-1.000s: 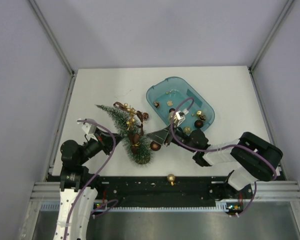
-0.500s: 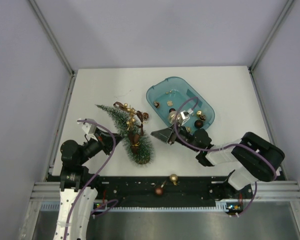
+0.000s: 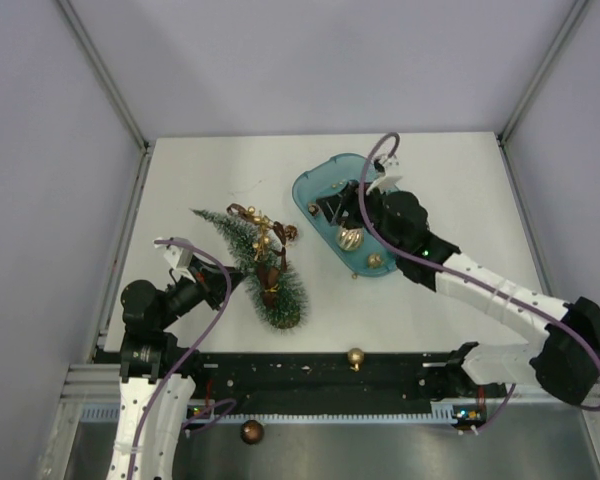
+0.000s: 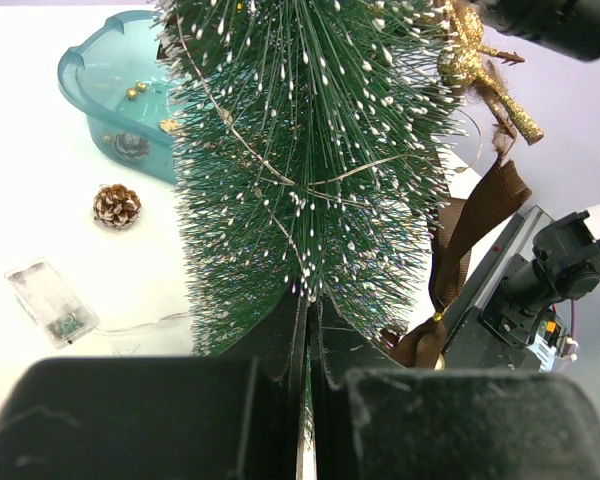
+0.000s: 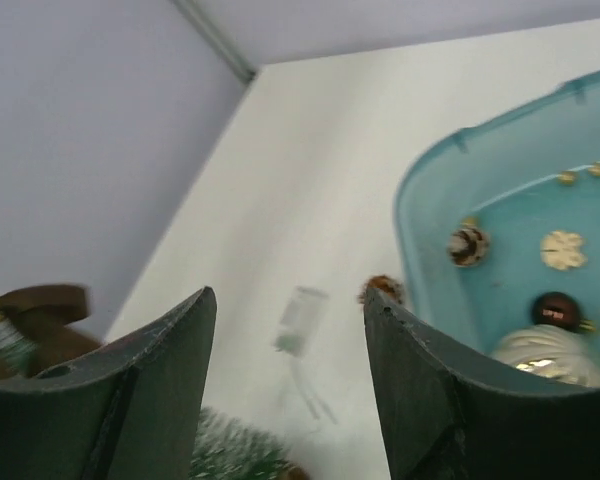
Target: Decorate the small christmas tree
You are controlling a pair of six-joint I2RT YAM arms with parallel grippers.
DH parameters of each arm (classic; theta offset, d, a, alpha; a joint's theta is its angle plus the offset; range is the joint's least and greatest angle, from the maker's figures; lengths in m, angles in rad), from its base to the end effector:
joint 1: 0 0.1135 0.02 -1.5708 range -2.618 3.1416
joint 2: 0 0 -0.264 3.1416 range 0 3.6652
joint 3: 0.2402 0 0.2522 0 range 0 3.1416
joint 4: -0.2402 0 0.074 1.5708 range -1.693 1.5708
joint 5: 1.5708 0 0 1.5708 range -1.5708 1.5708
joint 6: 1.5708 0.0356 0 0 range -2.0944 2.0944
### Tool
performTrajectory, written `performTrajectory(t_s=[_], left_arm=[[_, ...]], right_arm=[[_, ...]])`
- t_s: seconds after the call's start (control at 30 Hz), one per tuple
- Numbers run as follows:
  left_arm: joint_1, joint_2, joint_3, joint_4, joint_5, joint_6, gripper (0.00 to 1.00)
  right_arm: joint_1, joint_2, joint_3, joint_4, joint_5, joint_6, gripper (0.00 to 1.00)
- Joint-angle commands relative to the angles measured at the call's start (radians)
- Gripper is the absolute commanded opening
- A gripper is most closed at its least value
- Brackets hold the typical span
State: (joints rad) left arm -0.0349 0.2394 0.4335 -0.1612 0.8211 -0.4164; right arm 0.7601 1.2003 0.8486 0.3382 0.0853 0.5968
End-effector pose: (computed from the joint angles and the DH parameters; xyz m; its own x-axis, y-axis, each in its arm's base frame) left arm 0.0896 -0.0292 0.2855 -0.2752 -0.2662 -0.9238 0.7036 0.5990 -0.3822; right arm 0.2083 0.1938 0.3300 -0.3592 0.4311 -0.8277 -0.5112 0.6511 0.5610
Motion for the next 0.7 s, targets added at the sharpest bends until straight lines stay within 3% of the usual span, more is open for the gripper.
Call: performTrajectory(t_s=[0.0, 0.3, 0.67], left_arm=[[-0.002, -0.038, 0.007, 0.012, -0.003, 0.007, 0.0], [-0.002, -0.04, 0.005, 0.008, -0.007, 0.01, 0.0], [-0.003, -0.038, 0.001, 0.014, -0.01, 0.008, 0.0]], right_arm=[[-0.063, 0.117, 0.165, -0.482, 0.221, -0.132, 0.6], [-0.195, 0.33, 0.383, -0.844, 0.376, -0.083, 0.53], [-0.318, 0.479, 0.397, -0.898, 0.441, -0.072, 0.42]])
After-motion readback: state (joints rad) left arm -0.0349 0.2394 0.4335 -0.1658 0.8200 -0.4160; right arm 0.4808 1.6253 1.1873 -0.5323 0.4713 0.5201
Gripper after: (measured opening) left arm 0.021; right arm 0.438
